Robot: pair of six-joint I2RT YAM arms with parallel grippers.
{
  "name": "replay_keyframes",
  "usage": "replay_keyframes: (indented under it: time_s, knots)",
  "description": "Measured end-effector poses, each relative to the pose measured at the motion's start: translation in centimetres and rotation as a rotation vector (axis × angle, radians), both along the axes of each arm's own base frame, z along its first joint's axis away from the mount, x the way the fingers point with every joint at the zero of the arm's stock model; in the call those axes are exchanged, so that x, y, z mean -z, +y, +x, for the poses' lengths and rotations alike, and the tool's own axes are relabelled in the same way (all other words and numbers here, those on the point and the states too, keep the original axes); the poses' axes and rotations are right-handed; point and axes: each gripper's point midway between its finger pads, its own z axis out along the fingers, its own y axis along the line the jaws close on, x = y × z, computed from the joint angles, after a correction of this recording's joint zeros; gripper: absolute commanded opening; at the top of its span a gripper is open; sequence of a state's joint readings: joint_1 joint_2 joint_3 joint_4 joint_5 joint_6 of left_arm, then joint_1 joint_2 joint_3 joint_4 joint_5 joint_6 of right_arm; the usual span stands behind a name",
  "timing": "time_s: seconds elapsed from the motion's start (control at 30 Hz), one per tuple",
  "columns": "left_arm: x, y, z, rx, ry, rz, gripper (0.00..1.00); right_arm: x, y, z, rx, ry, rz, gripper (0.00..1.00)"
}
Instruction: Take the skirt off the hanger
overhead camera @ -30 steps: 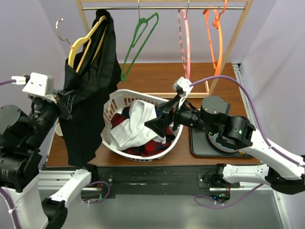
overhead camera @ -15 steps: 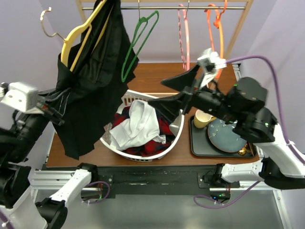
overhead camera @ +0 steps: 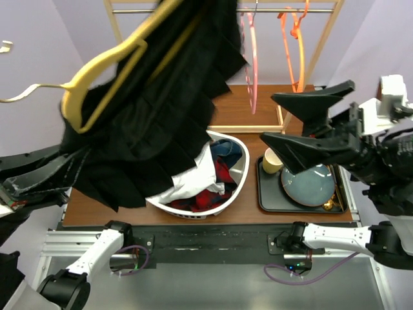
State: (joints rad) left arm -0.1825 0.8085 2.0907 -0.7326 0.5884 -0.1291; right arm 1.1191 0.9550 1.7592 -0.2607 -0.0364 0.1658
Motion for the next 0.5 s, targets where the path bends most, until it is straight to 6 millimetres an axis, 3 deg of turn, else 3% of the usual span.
replay_keyframes:
  time_s: [0.2, 0.33, 0.5]
  knots:
    - [4.7, -2.6, 2.2, 0.15, 0.154, 0.072, 0.0, 0.1, -1.9, -0.9, 0.011, -0.039, 0.006, 0.99]
    - [10.5, -4.1, 4.2, 0.239, 0.317, 0.128, 0.0, 0.9, -2.4, -1.0, 0.022, -0.048, -0.023, 0.99]
    - [16.0, -5.5, 5.0, 0.347, 0.465, 0.172, 0.0, 2.5, -2.3, -0.7, 0.043, -0.054, -0.087, 0.99]
